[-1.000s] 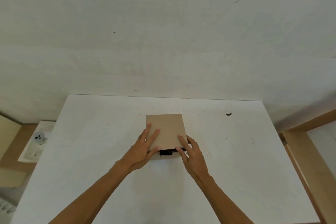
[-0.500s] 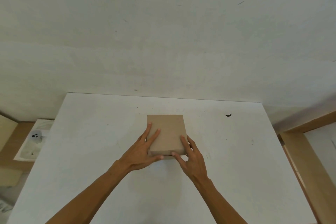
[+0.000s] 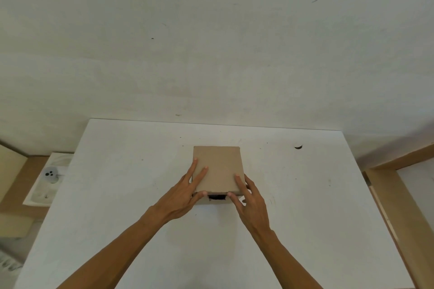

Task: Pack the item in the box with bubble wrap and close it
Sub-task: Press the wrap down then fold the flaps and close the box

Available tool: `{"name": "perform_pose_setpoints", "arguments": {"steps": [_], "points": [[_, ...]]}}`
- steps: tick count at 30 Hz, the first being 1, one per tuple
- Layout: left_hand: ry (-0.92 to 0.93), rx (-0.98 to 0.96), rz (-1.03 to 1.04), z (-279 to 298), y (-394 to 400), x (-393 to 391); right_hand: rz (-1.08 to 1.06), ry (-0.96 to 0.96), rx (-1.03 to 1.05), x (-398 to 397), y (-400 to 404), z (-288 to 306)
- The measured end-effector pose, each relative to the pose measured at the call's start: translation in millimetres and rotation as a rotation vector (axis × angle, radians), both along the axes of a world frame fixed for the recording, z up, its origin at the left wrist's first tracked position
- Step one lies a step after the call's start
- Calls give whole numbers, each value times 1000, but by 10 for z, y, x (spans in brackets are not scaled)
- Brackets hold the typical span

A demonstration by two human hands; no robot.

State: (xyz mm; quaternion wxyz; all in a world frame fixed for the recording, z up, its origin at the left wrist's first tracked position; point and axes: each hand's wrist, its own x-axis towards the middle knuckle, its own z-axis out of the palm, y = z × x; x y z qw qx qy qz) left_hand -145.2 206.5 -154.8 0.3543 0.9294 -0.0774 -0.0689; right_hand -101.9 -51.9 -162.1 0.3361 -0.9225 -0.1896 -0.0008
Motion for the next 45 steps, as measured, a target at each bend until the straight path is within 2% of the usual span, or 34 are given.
{"name": "perform_pose_setpoints", "arguments": {"steps": [13,18,25,28,30,34,39,45], "points": [[0,30,3,21,-26,-31,31,-14,14,25,57,4],[-14,-52,82,10,-44,-66,40,-90,-37,-2,58,-54],[-1,-106,110,6,-65,-24,-52,-16,144,-72,140,-31],[-2,-20,109,-15,-75,-21,-51,-51,125,-53,157,5],[-68,114,107,-45,-71,-15,34,-158,60,-24,146,7],[-167,305,-20,-68,-16,11,229,-327,-19,-49,171,-36],[-177,350,-76,-75,21,-47,370,-369,-64,-74,158,-84],[-192,418,-151,-50,49,-54,352,-423,-122,-37,148,-84]]}}
